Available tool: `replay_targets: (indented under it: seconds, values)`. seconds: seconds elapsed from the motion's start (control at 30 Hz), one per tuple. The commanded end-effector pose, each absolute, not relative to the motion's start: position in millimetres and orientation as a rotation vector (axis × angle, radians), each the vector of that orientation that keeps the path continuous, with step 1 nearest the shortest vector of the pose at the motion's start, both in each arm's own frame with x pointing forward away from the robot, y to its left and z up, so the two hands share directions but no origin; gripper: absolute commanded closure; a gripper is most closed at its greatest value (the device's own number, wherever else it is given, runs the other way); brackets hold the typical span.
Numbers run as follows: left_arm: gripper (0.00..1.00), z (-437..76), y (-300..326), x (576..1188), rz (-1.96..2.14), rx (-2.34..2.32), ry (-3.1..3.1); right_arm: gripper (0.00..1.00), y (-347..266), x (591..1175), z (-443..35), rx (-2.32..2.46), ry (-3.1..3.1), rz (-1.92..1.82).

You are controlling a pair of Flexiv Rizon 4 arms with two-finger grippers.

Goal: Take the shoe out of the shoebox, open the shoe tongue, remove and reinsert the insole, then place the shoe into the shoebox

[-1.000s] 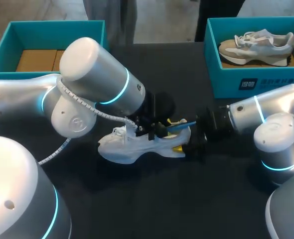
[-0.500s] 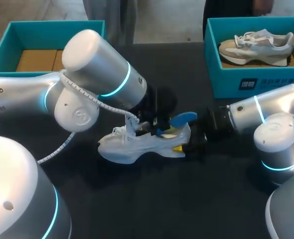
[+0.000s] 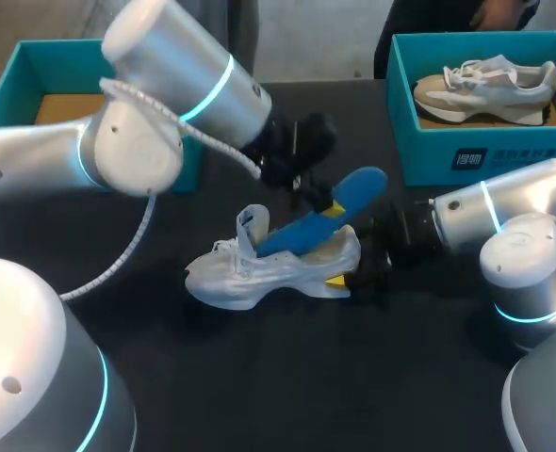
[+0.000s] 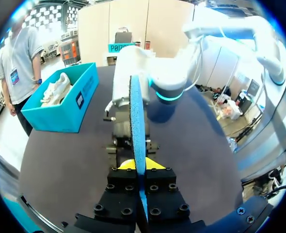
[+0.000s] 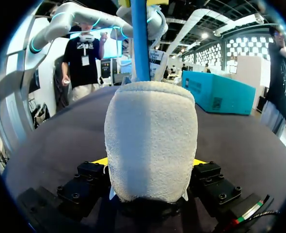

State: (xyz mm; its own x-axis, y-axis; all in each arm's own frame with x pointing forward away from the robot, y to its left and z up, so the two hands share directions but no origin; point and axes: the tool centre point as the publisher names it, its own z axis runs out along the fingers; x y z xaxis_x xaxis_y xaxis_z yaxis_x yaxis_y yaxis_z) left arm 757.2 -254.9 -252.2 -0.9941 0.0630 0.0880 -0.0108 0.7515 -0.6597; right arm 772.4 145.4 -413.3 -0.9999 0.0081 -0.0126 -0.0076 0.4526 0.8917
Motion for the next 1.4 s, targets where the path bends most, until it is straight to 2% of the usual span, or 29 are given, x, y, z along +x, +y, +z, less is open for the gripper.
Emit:
replay_targets:
  seconds: [0.03, 0.37, 1.23, 1.4]
  values:
    - [1.00, -239.3, -254.1, 759.7, 1.082, -0.063, -2.823, 1.00, 146.1, 772.1, -412.9, 0.001, 2.666, 1.631]
    - [1.00, -204.7, -261.6, 758.6, 1.172, -0.104, -2.797, 1.00, 146.1, 772.1, -412.9, 0.001, 2.666, 1.631]
    - [1.00, -204.7, -261.6, 758.6, 1.172, -0.104, -2.797, 1.00, 146.1, 772.1, -412.9, 0.001, 2.666, 1.631]
    - [1.00, -207.6, -269.2, 748.0, 1.132, 0.073, -2.716, 1.00, 146.1, 772.1, -412.9, 0.001, 2.666, 1.631]
